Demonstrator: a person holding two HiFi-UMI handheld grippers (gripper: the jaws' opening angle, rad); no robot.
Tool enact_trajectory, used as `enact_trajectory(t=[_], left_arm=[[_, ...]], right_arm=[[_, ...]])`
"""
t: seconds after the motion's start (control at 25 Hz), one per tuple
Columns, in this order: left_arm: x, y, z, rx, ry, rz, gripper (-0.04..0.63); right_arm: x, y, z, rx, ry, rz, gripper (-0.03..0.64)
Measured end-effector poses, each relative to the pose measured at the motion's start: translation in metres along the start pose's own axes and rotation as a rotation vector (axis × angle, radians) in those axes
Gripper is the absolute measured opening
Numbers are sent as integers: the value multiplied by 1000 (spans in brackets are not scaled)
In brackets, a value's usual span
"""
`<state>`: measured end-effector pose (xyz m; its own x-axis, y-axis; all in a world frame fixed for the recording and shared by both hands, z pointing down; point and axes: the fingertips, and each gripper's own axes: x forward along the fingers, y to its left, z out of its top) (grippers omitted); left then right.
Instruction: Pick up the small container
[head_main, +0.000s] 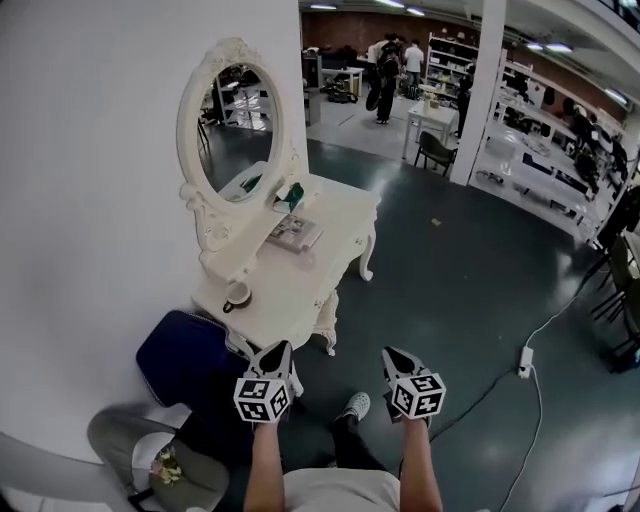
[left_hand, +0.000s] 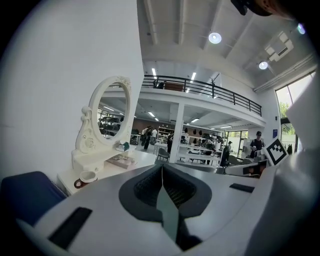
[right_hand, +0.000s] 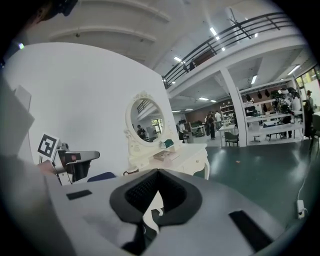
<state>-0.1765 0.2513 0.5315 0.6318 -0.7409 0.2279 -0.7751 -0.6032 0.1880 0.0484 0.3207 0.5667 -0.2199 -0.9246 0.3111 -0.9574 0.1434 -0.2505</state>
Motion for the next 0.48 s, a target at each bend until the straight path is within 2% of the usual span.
enact_trajectory(t=[0.2, 0.48], left_arm=[[34, 29, 23, 1, -9, 52, 29], [103, 55, 55, 5, -12, 76, 29]], right_arm=[[54, -8, 31, 2, -9, 51, 15], [116, -35, 75, 5, -44, 95, 15]])
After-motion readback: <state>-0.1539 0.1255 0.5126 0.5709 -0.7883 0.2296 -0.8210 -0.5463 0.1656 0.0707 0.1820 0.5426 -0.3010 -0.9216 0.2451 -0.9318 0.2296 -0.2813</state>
